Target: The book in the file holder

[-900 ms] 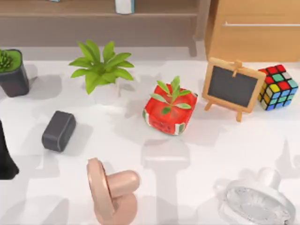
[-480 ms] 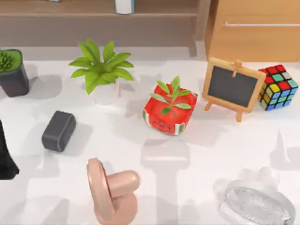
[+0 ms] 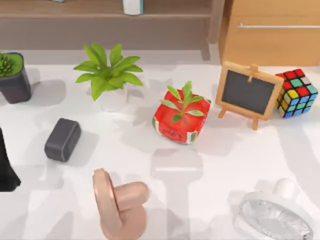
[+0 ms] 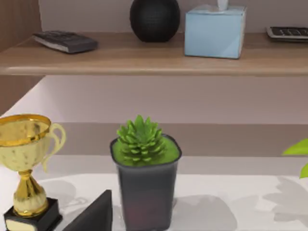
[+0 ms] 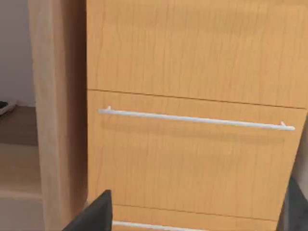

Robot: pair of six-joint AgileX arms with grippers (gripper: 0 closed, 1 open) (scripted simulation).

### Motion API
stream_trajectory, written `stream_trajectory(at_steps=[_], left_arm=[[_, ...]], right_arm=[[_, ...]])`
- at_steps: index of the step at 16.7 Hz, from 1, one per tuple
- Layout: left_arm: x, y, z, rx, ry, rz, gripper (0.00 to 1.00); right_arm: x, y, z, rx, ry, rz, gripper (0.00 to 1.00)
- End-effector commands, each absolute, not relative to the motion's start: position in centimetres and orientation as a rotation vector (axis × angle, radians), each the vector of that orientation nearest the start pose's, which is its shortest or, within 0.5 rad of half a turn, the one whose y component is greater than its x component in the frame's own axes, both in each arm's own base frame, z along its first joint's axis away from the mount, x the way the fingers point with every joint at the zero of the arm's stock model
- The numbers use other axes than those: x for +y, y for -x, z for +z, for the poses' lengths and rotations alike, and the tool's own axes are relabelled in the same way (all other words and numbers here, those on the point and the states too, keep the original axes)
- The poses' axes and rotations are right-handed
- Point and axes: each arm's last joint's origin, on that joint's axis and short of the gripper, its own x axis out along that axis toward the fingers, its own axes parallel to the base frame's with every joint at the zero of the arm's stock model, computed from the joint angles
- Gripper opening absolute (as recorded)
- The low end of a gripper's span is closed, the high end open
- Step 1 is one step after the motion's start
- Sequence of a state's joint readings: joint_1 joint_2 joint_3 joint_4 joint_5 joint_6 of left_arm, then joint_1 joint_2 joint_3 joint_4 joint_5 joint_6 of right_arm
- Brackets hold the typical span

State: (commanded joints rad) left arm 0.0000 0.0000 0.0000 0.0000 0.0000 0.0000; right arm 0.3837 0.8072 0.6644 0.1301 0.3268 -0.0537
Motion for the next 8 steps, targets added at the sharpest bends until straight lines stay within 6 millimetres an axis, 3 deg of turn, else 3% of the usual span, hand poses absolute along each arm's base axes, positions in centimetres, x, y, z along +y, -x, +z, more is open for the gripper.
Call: stream_trajectory(at_steps=[4,8], left_arm=[[-0.1,-10.6,16.0,0.000,0.000,0.000,1.00],[-0.1,-10.6,16.0,0.000,0.000,0.000,1.00]], right_arm=[[13.1,-24.7,34.8,0.014,0.096,0.070,1.00],[22.1,-30.9,34.0,0.029,0.116,0.081,1.00]])
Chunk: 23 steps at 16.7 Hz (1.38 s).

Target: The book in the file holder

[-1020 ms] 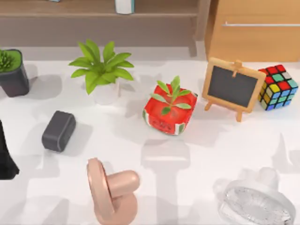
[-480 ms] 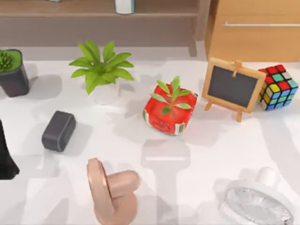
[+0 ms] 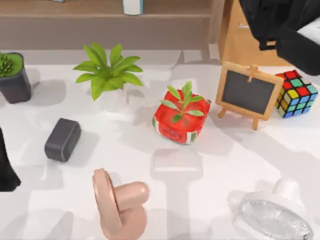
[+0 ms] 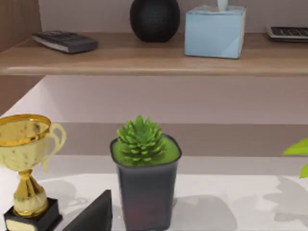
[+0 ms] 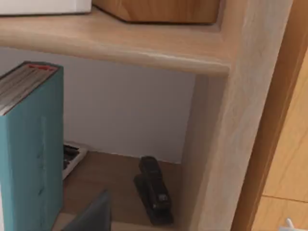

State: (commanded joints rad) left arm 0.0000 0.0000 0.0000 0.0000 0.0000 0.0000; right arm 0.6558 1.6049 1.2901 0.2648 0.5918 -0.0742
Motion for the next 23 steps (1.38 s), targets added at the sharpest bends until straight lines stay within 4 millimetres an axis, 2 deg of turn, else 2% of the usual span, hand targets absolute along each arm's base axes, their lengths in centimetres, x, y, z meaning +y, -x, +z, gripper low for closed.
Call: stream_trajectory(at_steps=[2,5,7,10,13,16,23], left_arm=[[-0.1,-10.6,16.0,0.000,0.000,0.000,1.00],[-0.1,-10.6,16.0,0.000,0.000,0.000,1.00],[-0.1,-10.6,16.0,0.000,0.000,0.000,1.00],[-0.1,-10.6,16.0,0.000,0.000,0.000,1.00],[-0.1,-10.6,16.0,0.000,0.000,0.000,1.00],[-0.1,-10.6,16.0,0.000,0.000,0.000,1.00],[-0.1,-10.6,16.0,0.000,0.000,0.000,1.00]], right_arm=[[26.4,-33.4,32.5,0.026,0.114,0.072,1.00],[31.5,-36.3,30.0,0.008,0.085,0.047,1.00],[34.1,-37.9,27.7,0.002,0.067,0.032,1.00],[36.7,-39.7,24.2,0.005,0.056,0.012,1.00],[38.3,-40.9,22.1,-0.012,0.019,0.003,1.00],[38.8,-41.6,20.7,-0.013,0.011,-0.005,1.00],[38.7,-41.8,20.5,-0.009,0.015,-0.008,1.00]])
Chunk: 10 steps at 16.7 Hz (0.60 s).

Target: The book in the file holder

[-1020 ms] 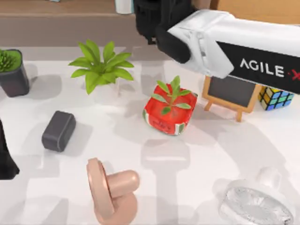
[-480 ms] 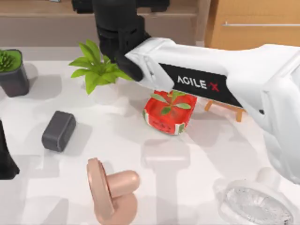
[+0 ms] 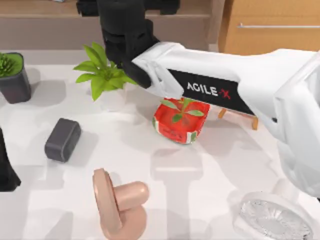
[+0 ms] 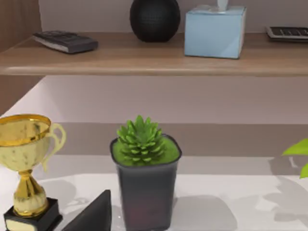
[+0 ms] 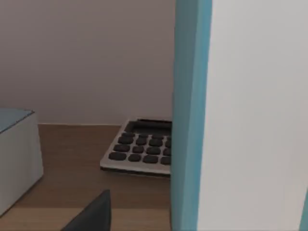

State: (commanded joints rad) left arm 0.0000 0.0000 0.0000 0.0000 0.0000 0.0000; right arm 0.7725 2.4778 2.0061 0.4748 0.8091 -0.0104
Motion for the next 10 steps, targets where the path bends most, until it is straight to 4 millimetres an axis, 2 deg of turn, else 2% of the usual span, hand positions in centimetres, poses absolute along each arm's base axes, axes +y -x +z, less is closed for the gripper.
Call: stream_trajectory(at_steps=[6,10], left_arm=[[-0.1,-10.6,16.0,0.000,0.000,0.000,1.00],[-0.1,-10.6,16.0,0.000,0.000,0.000,1.00]], right_arm=[[38.8,-43.4,20.5,-0.012,0.012,-0.007,1.00],[38.8,-43.7,20.5,-0.011,0.013,-0.007,1.00]])
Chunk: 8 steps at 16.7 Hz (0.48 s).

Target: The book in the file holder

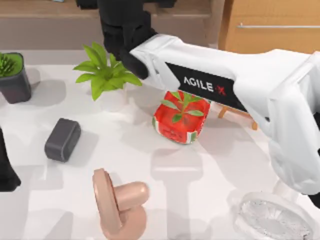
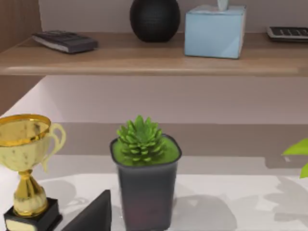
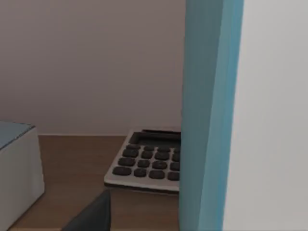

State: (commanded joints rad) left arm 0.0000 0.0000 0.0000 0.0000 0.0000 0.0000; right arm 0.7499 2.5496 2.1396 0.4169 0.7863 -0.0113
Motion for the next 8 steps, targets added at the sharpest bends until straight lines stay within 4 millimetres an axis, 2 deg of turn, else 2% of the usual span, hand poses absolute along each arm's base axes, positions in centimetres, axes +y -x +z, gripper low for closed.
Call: stream_trajectory(at_steps=[1,8], left_arm=[[-0.12,-10.57,16.00,0.000,0.000,0.000,1.00],[-0.12,-10.57,16.00,0.000,0.000,0.000,1.00]], right_arm=[[38.79,-43.65,20.51,-0.011,0.013,-0.007,1.00],[38.79,-43.65,20.51,-0.011,0.013,-0.007,0.47]])
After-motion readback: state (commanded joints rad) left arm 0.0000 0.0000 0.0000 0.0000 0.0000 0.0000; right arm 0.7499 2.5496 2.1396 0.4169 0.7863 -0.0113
